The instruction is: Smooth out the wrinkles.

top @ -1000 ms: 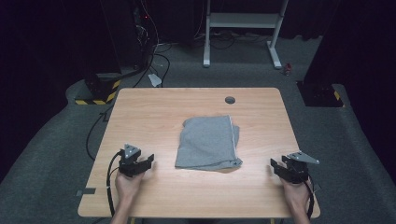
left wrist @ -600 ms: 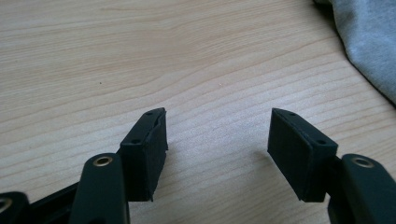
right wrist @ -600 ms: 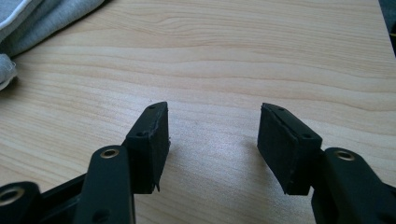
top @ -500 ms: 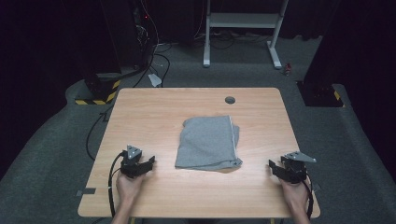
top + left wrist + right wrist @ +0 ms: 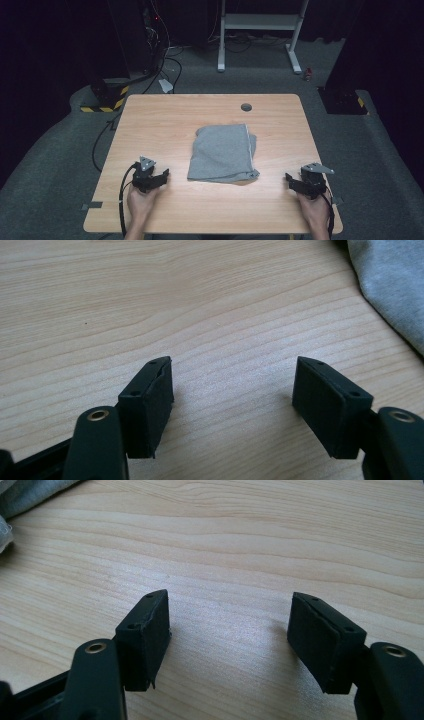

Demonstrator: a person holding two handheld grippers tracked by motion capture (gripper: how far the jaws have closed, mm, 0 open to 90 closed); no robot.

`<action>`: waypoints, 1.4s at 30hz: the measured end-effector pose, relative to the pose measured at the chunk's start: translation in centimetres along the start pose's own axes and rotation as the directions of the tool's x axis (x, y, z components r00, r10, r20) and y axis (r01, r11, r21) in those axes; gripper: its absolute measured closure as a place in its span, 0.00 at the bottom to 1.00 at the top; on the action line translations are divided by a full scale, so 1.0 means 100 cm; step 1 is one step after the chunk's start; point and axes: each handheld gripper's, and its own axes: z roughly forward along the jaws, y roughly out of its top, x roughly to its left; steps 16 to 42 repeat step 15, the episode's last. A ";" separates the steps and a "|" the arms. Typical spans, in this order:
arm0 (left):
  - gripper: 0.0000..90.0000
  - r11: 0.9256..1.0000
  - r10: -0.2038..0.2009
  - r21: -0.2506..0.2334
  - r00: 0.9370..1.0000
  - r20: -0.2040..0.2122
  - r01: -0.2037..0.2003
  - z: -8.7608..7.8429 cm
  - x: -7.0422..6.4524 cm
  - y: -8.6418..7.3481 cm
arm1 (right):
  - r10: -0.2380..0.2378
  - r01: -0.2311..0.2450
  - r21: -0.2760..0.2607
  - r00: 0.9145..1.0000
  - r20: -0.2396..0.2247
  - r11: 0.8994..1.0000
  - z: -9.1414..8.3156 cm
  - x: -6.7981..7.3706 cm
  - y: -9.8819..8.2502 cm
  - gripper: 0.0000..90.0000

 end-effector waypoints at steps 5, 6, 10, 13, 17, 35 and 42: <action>0.34 1.000 0.005 0.003 1.000 0.007 -0.005 0.000 0.000 0.000 | 0.008 -0.008 0.003 1.000 0.000 1.000 0.000 0.000 0.000 0.36; 0.34 1.000 0.005 0.003 1.000 0.007 -0.005 0.000 0.000 0.000 | 0.008 -0.008 0.003 1.000 0.000 1.000 0.000 0.000 0.000 0.36; 0.33 1.000 0.005 0.004 1.000 0.009 -0.005 0.000 0.000 0.000 | 0.009 -0.009 0.003 1.000 -0.001 1.000 0.000 0.000 0.000 0.36; 0.33 1.000 0.006 0.004 1.000 0.010 -0.006 0.000 0.000 0.000 | 0.008 -0.008 0.003 1.000 -0.004 1.000 0.000 0.000 0.000 0.36; 0.32 1.000 0.007 0.005 1.000 0.010 -0.007 0.000 0.000 0.000 | 0.008 -0.008 0.003 1.000 -0.004 1.000 0.000 0.000 0.000 0.36; 0.32 1.000 0.007 0.005 1.000 0.010 -0.007 0.000 0.000 0.000 | 0.008 -0.008 0.003 1.000 -0.004 1.000 0.000 0.000 0.000 0.36; 0.32 1.000 0.007 0.005 1.000 0.010 -0.007 0.000 0.000 0.000 | 0.008 -0.008 0.003 1.000 -0.004 1.000 0.000 0.000 0.000 0.36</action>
